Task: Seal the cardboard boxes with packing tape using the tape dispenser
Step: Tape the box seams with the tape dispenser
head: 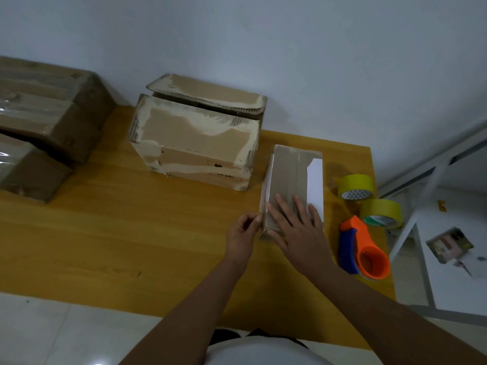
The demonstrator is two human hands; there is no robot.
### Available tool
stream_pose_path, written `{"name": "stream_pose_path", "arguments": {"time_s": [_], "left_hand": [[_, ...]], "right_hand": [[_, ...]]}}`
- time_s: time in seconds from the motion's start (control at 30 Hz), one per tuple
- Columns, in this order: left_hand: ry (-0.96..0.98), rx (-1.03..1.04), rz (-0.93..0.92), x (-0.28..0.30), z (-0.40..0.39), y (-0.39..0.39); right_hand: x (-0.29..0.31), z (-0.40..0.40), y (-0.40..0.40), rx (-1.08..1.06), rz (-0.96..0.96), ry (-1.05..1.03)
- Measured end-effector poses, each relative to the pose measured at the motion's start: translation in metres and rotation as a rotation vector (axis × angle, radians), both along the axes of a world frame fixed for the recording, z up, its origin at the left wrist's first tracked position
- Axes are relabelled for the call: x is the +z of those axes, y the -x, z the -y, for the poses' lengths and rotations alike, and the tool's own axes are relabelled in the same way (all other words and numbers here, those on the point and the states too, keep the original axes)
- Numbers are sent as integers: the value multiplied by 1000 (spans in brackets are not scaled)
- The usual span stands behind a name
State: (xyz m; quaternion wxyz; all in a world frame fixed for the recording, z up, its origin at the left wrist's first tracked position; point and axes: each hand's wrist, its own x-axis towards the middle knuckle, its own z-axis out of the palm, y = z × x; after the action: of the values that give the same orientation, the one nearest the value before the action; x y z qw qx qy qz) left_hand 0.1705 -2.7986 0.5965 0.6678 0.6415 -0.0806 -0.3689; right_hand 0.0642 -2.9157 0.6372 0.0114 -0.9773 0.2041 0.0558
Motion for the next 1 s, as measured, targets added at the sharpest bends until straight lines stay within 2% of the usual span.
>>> {"name": "stream_pose_path", "arguments": {"time_s": [0.17,0.37,0.53,0.67,0.8,0.93,1.0], "left_hand": [[-171,72,68,-6,22,4],[-417,-89,263,-12,33,-6],[-310,-118,333,3,-5,-9],[-133,-262,423,14,-28,14],[-164,-363,604,17,-28,21],[-212,-611,704,26,-37,-10],[-245,-688,841,27,-34,-31]], "right_hand": [[-1,-1,-1,-3,8,-1],[-1,0,-1,-6,-2,2],[-4,1,1,-4,14,-6],[-5,2,1,3,15,7],[-4,1,0,1,2,20],[-4,1,0,4,-9,16],[-4,2,0,6,-13,15]]}}
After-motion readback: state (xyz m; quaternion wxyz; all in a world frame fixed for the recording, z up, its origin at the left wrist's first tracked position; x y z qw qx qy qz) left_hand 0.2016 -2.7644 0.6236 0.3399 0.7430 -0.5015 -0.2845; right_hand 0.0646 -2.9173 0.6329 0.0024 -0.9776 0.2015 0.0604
